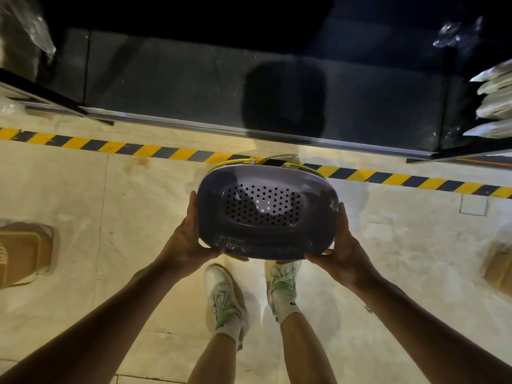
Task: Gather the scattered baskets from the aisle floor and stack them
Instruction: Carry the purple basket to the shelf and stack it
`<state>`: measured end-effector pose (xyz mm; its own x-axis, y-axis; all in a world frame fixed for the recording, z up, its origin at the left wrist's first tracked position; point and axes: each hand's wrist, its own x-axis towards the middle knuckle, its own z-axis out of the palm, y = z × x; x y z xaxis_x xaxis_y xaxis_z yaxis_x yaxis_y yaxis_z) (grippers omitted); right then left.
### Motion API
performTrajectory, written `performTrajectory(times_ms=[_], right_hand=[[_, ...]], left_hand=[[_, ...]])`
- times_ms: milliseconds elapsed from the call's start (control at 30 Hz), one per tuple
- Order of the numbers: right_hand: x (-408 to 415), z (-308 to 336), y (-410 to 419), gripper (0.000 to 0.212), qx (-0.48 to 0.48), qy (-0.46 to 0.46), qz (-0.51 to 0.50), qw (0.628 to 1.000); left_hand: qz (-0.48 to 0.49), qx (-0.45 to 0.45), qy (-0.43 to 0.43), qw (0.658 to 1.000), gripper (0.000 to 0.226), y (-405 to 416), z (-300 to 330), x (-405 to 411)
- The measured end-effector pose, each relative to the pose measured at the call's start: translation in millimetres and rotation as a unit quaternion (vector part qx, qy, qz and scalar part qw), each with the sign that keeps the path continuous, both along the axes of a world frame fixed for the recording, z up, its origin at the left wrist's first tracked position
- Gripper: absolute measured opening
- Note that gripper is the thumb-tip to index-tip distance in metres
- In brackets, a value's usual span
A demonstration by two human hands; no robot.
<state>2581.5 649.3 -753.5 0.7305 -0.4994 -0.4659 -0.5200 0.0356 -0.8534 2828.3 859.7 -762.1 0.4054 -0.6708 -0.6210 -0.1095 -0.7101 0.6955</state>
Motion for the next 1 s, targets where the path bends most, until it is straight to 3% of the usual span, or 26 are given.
performTrajectory(times_ms=[100,267,467,533,600,633,700,767,800,900,1000], right_hand=[[-2,0,0,0.107,-0.023,-0.012,0.016,1.000],[6,-10,-2,0.112,-0.045,-0.039,0.037,0.998],[14,-10,-10,0.105,-0.059,0.014,0.045,0.997],[14,-4,-16,0.091,-0.047,0.033,0.056,0.997],[15,8,-24,0.082,-0.008,0.066,0.072,0.995],[18,21,-26,0.082,0.005,0.091,0.065,0.994],[22,48,-30,0.086,-0.014,0.131,0.049,0.990],[23,86,-28,0.074,-0.035,0.162,0.045,0.985],[26,110,-25,0.068,-0.038,0.185,0.045,0.981],[23,178,-15,0.078,-0.069,0.252,0.051,0.964],[13,258,3,0.081,-0.084,0.259,0.049,0.961]], left_hand=[[-0.005,0.004,-0.012,1.000,0.121,9,-1,-3],[-0.027,0.037,-0.001,0.999,0.134,5,-10,-3],[-0.059,0.064,0.008,0.996,0.137,-7,-11,5],[-0.051,0.070,0.002,0.996,0.126,-14,-1,6],[-0.025,0.054,-0.022,0.998,0.094,-18,9,7],[-0.016,0.043,-0.032,0.998,0.081,-18,19,8],[-0.029,0.051,-0.042,0.997,0.084,-18,44,10],[-0.050,0.074,-0.051,0.995,0.086,-17,81,15],[-0.068,0.085,-0.062,0.992,0.085,-18,102,18],[-0.154,0.093,-0.113,0.977,0.087,-23,175,25],[-0.232,0.083,-0.165,0.955,0.089,-28,257,27]])
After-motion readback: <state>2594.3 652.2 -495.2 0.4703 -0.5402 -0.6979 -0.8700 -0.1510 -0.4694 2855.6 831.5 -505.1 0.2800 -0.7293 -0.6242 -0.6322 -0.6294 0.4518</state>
